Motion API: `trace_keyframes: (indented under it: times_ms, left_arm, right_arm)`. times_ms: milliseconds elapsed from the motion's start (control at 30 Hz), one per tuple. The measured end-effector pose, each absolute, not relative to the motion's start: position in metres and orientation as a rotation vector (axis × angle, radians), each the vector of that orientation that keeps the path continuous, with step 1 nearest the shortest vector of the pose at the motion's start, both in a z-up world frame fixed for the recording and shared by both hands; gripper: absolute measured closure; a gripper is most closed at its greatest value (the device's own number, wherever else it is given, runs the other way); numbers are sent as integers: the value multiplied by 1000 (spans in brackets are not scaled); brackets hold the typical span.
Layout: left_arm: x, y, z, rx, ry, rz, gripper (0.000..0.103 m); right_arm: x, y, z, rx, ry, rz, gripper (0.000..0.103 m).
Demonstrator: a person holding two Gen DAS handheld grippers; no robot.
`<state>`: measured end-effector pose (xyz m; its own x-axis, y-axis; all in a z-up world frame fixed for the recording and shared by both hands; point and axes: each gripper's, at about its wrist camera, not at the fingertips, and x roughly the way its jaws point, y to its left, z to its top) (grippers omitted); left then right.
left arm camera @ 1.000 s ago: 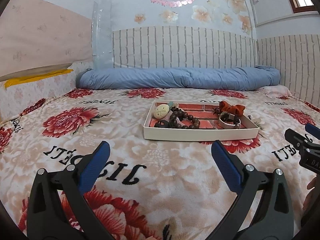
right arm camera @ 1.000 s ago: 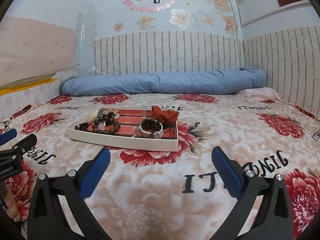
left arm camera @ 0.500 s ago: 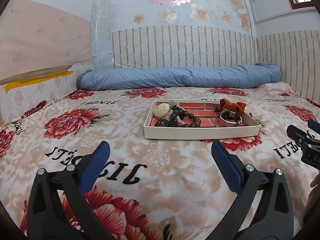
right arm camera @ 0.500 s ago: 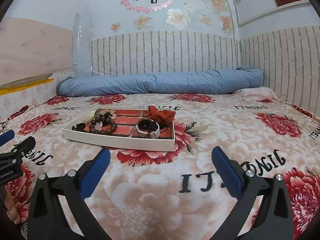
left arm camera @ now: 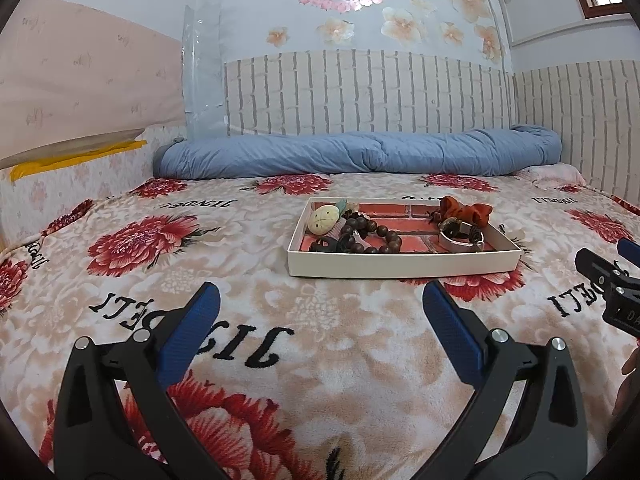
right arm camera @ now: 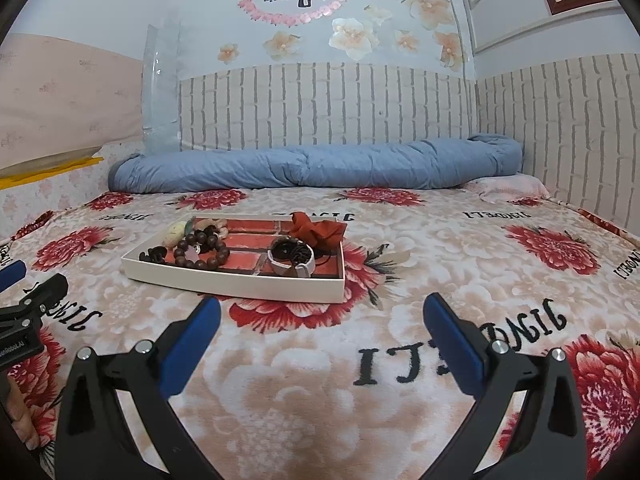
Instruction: Organize jewelry
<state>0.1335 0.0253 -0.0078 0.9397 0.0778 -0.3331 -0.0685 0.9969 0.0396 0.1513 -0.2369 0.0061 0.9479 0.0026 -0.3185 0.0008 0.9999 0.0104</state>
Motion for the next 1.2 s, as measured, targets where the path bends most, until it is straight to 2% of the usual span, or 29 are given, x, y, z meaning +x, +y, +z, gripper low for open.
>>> trace_keyframes:
  times_ms: [1200]
  left_arm:
    - [134, 26, -8, 27, 344, 75, 5]
  right_arm:
    - [149, -236, 8, 6, 317, 0, 4]
